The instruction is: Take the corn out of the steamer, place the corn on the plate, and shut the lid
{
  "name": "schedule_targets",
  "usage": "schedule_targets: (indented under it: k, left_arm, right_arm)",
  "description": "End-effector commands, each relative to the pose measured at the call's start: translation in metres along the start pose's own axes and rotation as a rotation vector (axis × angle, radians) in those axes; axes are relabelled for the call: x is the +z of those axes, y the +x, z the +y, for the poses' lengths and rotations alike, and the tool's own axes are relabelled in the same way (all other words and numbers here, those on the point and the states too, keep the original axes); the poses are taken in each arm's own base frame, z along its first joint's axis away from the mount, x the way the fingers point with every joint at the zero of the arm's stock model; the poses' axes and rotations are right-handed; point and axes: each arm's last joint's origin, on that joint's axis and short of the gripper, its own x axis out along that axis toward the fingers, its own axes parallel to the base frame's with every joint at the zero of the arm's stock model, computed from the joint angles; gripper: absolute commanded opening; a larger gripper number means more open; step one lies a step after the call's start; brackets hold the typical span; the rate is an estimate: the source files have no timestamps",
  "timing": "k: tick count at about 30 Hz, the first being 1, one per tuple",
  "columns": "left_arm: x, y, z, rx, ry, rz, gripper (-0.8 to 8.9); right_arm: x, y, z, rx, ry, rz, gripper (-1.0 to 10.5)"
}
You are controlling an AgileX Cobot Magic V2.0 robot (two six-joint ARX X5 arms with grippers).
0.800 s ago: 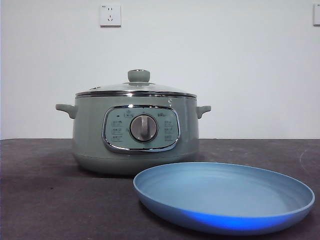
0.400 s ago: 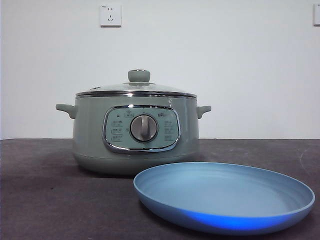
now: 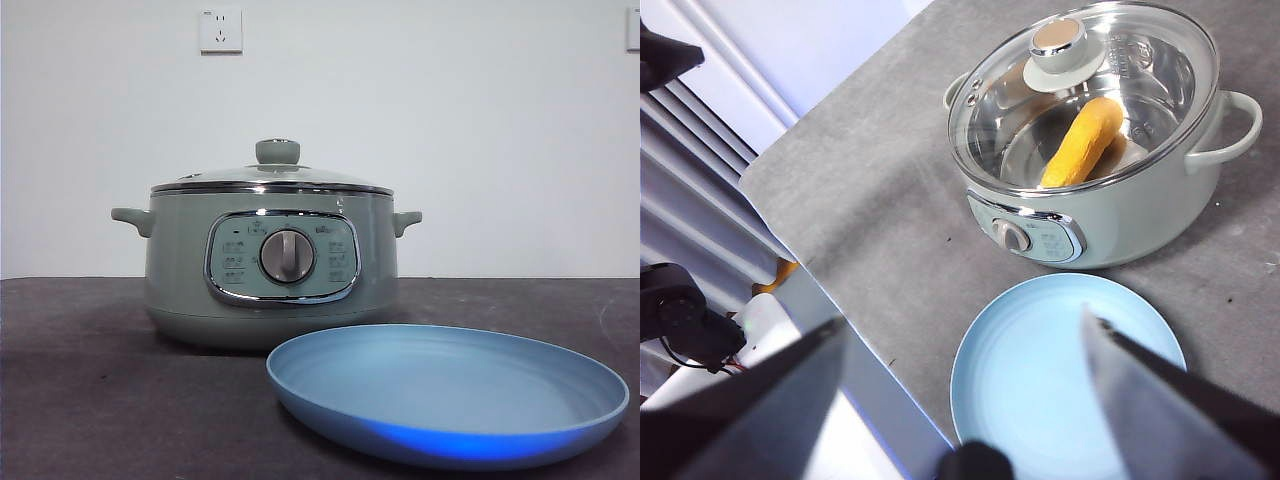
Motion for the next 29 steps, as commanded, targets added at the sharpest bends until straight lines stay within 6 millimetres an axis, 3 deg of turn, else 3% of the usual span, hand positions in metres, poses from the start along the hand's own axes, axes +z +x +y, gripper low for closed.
schedule_targets:
  k: [1,9,15,23,29]
  left_arm:
    - [0.002,0.002,0.002,0.001,0.013,-0.001,5.9]
    - [0.013,0.021,0.013,-0.04,0.037,-0.007,5.91]
    - [0.033,0.048,0.023,-0.068,0.066,-0.012,5.91]
    - [0.064,0.106,0.032,-0.044,0.146,-0.008,5.91]
    - [0.074,0.161,0.04,0.003,0.218,0.014,5.9]
  right_arm:
    - [0.001,0.0,0.001,0.002,-0.004,-0.007,6.0]
    - [0.001,0.0,0.001,0.001,-0.005,-0.007,6.0]
    - [0.001,-0.001,0.001,0.001,-0.005,-0.007,6.0]
    - [0.002,0.002,-0.002,0.002,0.005,0.003,6.0]
    - [0.002,0.005,-0.004,0.003,0.014,0.012,6.0]
